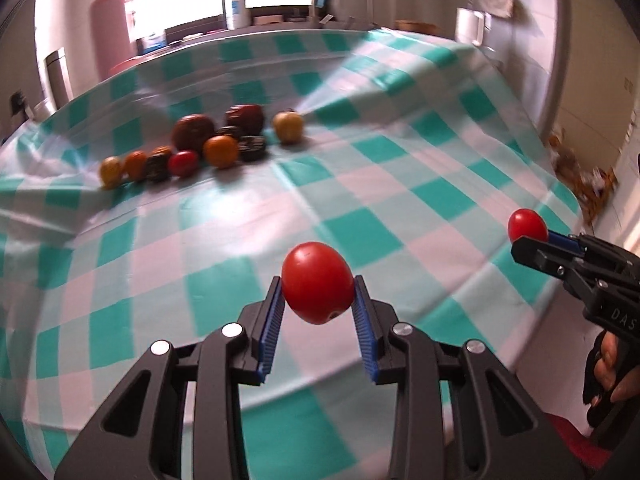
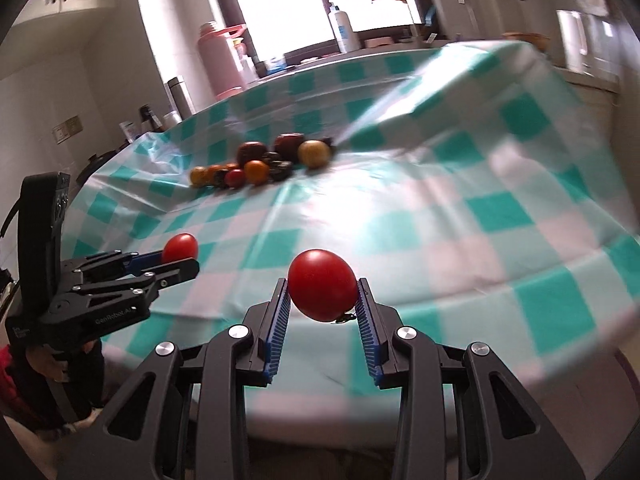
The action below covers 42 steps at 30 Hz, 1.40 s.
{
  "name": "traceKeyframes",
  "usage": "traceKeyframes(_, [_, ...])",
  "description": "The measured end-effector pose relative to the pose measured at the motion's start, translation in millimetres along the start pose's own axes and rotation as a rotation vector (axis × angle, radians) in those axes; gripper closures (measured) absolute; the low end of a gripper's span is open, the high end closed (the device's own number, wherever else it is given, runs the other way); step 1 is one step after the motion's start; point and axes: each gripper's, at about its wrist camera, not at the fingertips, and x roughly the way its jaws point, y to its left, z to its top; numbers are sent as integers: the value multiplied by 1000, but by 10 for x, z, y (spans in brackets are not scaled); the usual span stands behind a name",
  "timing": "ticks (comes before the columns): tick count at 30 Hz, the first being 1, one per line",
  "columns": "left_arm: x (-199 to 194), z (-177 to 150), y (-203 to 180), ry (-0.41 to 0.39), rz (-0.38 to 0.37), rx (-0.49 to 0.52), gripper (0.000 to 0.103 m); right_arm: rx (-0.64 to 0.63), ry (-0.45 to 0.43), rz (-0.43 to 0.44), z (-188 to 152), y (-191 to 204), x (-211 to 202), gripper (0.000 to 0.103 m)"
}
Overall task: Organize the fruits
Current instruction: 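Carry both tomatoes into the white purple-rimmed box and open both tools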
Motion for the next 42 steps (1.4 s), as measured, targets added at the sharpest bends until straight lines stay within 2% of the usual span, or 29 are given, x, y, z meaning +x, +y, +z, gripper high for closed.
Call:
traceKeyframes(8, [49, 23, -686, 23, -58, 174, 69, 117, -25, -95, -315, -586, -335, 68])
traceKeyframes(14, [67, 30, -1269, 36, -139, 316, 69, 187, -34, -178, -499, -982, -534, 68])
traceKeyframes(20, [110, -58, -1880, 65, -228, 457, 69, 247, 27, -301, -765, -1376, -578, 68])
traceKeyframes(26, [255, -304, -2464, 110, -306, 626, 69, 318, 120, -406, -1040, -1750, -502, 68])
traceKeyframes(32, [641, -683, -2935, 243, -377, 774, 68, 500, 231, -447, -1375, -2226, -322, 68])
traceKeyframes(37, [1021, -1009, -3187, 384, -399, 870, 68, 630, 292, -419, -1661, -2465, -196, 68])
traceKeyframes(42, [1335, -1199, -3277, 481, -425, 899, 68, 632, 322, -453, -1694, -2516, -87, 68])
